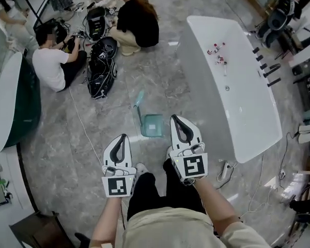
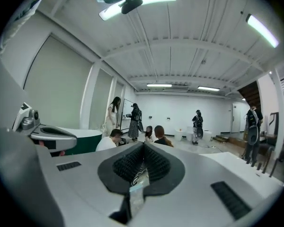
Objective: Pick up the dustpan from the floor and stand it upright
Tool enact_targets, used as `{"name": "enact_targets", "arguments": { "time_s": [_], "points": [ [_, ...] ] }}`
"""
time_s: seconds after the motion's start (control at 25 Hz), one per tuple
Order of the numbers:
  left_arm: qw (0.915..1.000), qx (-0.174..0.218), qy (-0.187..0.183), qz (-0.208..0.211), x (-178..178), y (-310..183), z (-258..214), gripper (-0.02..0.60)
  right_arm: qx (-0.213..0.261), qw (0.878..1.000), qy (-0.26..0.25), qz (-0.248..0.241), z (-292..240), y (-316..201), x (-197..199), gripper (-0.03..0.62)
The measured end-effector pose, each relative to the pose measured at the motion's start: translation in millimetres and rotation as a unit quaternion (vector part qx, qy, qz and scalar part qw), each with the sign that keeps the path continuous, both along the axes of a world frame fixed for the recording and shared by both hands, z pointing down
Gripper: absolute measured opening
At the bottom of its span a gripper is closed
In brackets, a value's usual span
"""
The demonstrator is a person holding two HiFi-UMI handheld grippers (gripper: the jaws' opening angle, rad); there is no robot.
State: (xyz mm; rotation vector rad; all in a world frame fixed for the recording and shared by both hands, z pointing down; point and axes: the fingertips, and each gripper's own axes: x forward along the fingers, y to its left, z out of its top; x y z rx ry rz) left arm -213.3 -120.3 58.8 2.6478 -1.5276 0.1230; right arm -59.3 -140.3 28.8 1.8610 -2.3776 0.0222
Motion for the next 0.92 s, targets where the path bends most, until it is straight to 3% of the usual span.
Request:
{"name": "enact_targets", "arguments": {
  "time_s": [0.08, 0.2, 0.44, 0.6, 0.76, 0.92],
  "points": [
    [0.9997, 0.007, -0.024, 0.002, -9, 22, -23, 0.008, -0.005, 1.0, 0.004, 0.015, -25, 22, 6, 0.017],
    [0.9995, 0.021, -0.019, -0.014, -14, 46, -56, 0.008, 0.007, 1.0, -0.004, 0.019, -59, 45, 12, 0.018],
    [0.9978, 0.034, -0.023, -0.053, -4, 107, -77, 0.008, 0.057, 0.998, -0.004, -0.017, -90, 102, 13, 0.018],
    [0.9971, 0.029, -0.008, -0.07, 31, 156, -82, 0.008, 0.04, 0.999, -0.018, -0.016, -89, 152, 46, 0.018],
    [0.9962, 0.025, 0.013, -0.082, 72, 201, -83, 0.008, 0.056, 0.998, -0.02, -0.019, -95, 194, 78, 0.018],
    [0.9974, 0.024, 0.014, -0.066, 108, 240, -82, 0.008, 0.06, 0.998, -0.03, -0.014, -95, 229, 106, 0.018]
  ]
}}
